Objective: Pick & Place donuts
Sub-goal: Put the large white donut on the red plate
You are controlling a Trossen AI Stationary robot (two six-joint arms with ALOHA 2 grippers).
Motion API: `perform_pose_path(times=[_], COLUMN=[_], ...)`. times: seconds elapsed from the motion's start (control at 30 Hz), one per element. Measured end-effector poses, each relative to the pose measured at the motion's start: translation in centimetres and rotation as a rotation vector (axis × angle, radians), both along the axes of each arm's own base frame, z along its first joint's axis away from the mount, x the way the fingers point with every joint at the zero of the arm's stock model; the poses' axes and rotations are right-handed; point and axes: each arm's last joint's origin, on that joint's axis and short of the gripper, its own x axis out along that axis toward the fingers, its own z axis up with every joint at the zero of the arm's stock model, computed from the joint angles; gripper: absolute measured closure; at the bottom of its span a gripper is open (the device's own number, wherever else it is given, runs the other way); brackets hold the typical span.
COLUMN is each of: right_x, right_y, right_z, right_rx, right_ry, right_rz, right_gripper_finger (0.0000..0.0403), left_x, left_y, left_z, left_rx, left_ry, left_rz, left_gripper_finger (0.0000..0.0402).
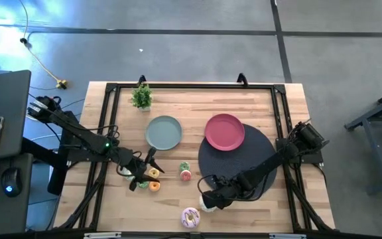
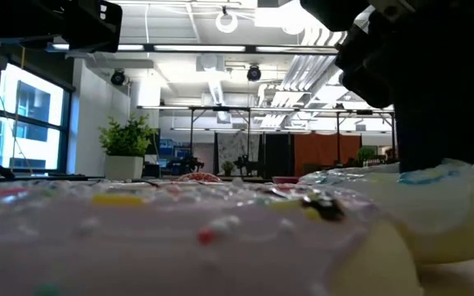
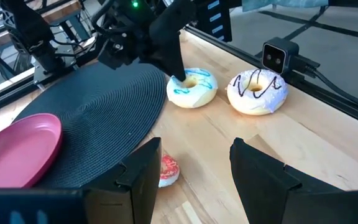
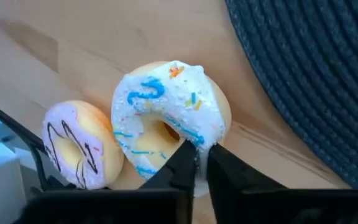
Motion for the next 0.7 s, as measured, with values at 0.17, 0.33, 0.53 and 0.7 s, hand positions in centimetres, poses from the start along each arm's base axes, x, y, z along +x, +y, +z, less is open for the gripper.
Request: perform_pose_path(times=[0.17, 0.33, 0.53, 0.7], right_x=[0.1, 0.0, -1.2, -4.7], right_y=[-0.1, -0.1, -2.4, -7.0], right_z=[0.0, 1.3, 4.7, 7.6], right_rx=[-0.022, -0.07, -0.173, -0.281], right_ry=[-0.017, -0.111, -0.141, 0.046], right_rz=[-0.019, -0.059, -0.181, -0.238], right_gripper_finger=[0.0334, 0.0392, 0.0394, 0.0391], left_x=[0.0, 0.0, 0.0, 0.0], left_y=[0.0, 0.0, 0.0, 0.0], left_z=[0.0, 0.0, 0.0, 0.0], left_rx=[-0.004, -0.005, -0.005, -0.005], left_ry=[0.002, 0.003, 0.003, 0.003], left_rz=[-0.015, -0.018, -0.017, -0.017], left_gripper_finger=[0.0218, 0.0218, 0.0218, 0.0218])
